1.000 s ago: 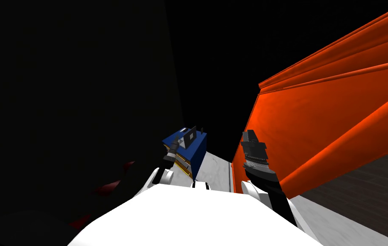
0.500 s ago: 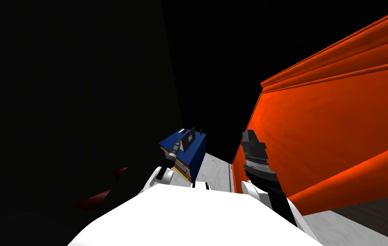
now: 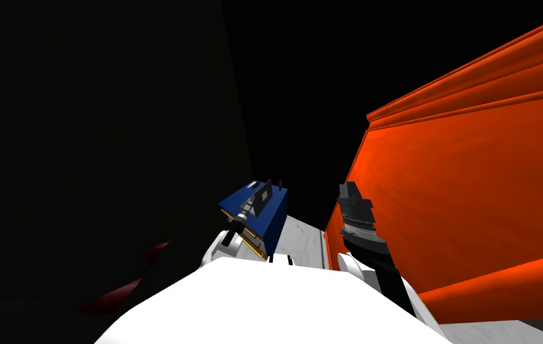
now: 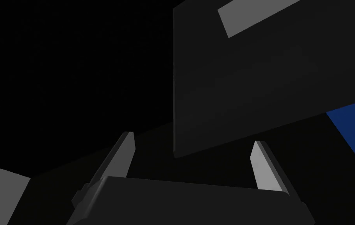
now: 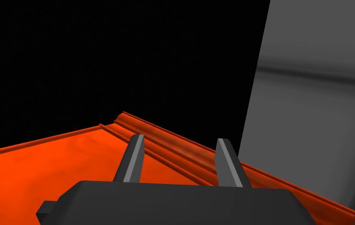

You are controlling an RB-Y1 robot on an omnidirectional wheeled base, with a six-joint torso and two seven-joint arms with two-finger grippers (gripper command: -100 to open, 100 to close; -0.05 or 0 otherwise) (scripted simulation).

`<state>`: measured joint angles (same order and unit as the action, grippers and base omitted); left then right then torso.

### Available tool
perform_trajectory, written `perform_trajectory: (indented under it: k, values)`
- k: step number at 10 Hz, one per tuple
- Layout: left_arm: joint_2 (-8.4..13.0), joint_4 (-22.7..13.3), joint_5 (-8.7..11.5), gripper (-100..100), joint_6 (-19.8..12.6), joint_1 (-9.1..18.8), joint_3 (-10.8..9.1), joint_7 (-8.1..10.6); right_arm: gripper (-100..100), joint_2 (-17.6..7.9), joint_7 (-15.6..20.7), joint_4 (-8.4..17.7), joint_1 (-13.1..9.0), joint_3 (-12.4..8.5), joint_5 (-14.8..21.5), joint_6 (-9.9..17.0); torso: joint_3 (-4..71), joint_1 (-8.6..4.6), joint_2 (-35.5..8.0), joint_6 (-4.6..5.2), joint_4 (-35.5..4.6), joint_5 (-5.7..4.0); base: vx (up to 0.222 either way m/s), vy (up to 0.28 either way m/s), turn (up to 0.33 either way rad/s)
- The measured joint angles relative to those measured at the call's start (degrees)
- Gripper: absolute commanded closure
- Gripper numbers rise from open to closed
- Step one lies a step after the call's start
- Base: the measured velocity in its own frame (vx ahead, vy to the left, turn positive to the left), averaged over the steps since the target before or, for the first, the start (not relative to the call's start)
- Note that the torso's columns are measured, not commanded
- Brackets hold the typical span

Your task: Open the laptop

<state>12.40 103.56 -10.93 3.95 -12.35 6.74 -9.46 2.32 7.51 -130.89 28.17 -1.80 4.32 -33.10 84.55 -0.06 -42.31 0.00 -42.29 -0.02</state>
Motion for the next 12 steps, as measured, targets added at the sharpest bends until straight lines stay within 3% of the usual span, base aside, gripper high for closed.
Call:
perform_trajectory:
  k: [2,3,5,12]
  values:
    - [0.95,0.20,-0.58,-100,-1.92,-0.01,0.18,-0.27,0,0.00,0.00,0.00,0.00,0.00,0.00,0.00,-0.04,0.06,-0.08,-0.01,-0.02,0.02,0.021,0.001,-0.001]
    - [0.94,0.20,-0.57,100,-1.88,-0.01,0.18,-0.27,0,0.00,0.00,0.00,-0.01,0.00,0.00,0.00,-0.08,0.06,-0.13,0.00,-0.04,0.02,0.000,0.000,0.000]
    - [0.77,0.40,0.09,100,-3.07,0.33,0.30,0.13,0,-0.01,0.00,0.00,-0.01,-0.01,0.00,0.00,0.02,0.43,0.00,-0.01,-0.02,0.25,0.021,0.126,-0.028]
    - [-1.95,2.66,6.71,100,-13.07,2.89,1.49,7.23,0,-0.01,0.00,0.00,-0.01,-0.01,0.00,0.00,0.03,0.05,0.02,0.03,0.08,0.07,0.003,0.118,-0.032]
